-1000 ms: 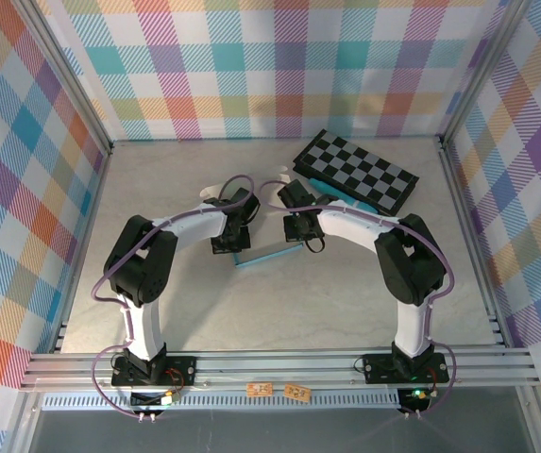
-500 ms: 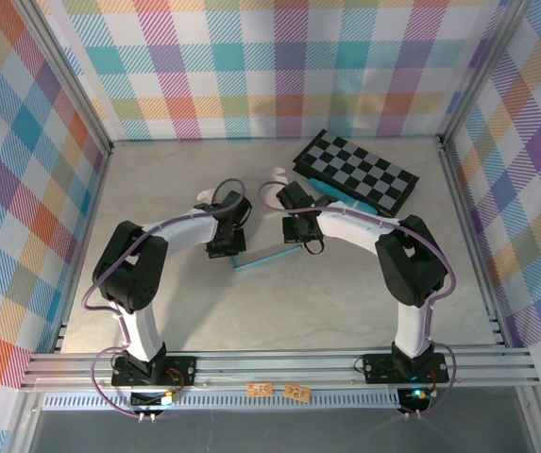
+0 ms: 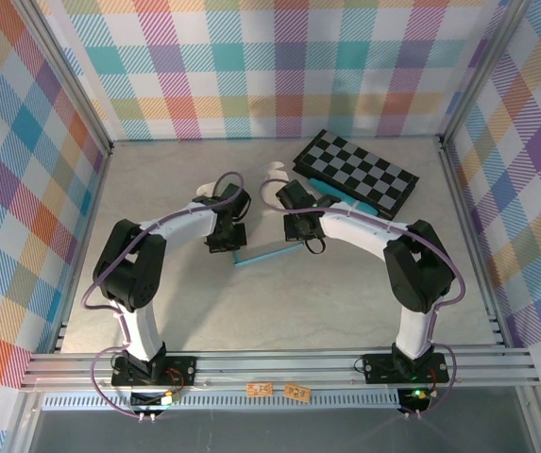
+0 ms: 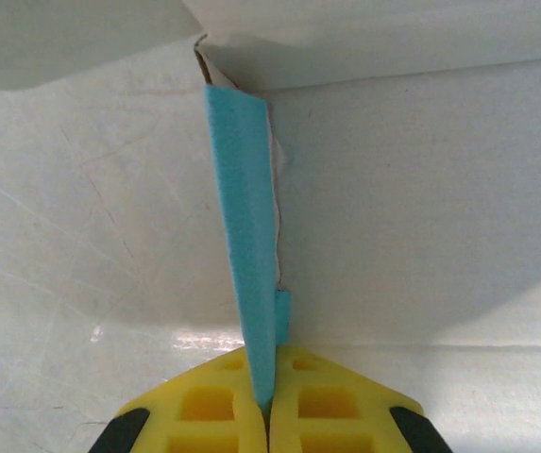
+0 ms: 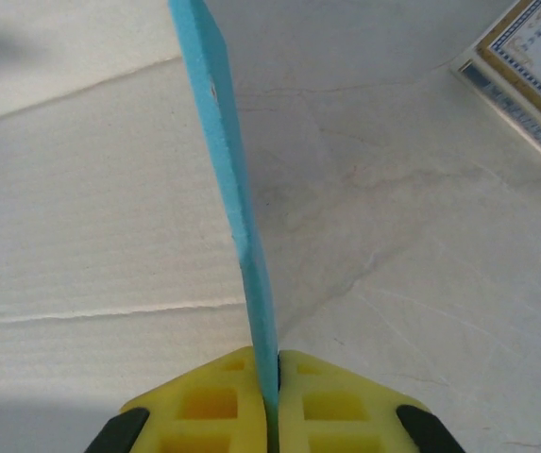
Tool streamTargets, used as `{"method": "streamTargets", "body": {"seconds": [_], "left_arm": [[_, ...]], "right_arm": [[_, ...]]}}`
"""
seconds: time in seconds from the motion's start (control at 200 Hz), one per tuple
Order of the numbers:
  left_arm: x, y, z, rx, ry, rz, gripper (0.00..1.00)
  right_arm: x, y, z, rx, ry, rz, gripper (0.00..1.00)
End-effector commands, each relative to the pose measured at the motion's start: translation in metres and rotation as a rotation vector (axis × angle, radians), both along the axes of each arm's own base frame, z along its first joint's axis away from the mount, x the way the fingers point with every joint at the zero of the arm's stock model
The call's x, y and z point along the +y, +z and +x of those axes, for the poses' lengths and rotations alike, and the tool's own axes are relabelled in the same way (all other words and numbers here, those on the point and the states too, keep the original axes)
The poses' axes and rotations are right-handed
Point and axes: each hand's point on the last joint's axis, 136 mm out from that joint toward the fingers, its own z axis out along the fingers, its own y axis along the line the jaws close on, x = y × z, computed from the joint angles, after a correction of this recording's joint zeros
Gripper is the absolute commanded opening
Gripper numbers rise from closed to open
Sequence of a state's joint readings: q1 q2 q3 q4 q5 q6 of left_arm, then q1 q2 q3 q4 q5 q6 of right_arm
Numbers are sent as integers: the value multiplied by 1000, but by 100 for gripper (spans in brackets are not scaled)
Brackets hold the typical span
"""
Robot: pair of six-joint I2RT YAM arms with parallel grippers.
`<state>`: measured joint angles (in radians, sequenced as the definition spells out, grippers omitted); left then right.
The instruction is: Fold the paper box
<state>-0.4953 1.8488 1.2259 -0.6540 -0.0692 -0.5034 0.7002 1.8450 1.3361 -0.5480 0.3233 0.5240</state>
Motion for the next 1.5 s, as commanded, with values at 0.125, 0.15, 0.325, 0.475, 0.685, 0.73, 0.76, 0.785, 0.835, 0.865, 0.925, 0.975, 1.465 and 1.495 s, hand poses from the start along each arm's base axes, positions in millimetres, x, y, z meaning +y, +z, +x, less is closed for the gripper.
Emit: {"method": "streamTargets", "body": {"seconds": [0.125,0.15,0.325,0.475,0.685,0.73,0.76,0.785,0.835,0.865,0.925,0.975,1.465,1.495], "left_arm": [[32,-28,-47,203,-73,213,0],[33,-29,-48,205,-72,217,0],[20,-22,-44,141,-48,106,18],[4,-8,-34,68,-2,-41,34],[0,-5,-29,56,46,-117,35],[-1,-7,-29,59,50,-131,35],[-1,-8,-29,59,51,-134,35],[-2,-8,-30,61,52,-136,35],[-1,-11,-31,65,53,-131,35],[0,-12,-30,64,52,-126,35],[2,-13,-27,54,54,-117,34],[3,-14,-23,45,60,-114,31],[31,-16,-35,110,67,124,0],[28,-12,-30,97,63,112,0]], "right_arm": [[-4,16,22,-94,-75,-46,0],[-3,17,22,-95,-73,-45,0],[-2,14,22,-86,-67,-49,0],[-3,9,20,-73,-71,-52,0],[-2,9,20,-71,-67,-51,0],[-3,8,20,-68,-69,-51,0],[-3,8,20,-67,-68,-50,0],[-3,8,20,-65,-69,-50,0],[-2,8,20,-66,-69,-45,0],[-2,7,20,-64,-67,-46,0],[-2,7,20,-62,-67,-41,0],[-2,6,20,-57,-69,-40,0],[0,4,23,-62,-68,-36,0],[1,4,24,-62,-67,-35,0]]}}
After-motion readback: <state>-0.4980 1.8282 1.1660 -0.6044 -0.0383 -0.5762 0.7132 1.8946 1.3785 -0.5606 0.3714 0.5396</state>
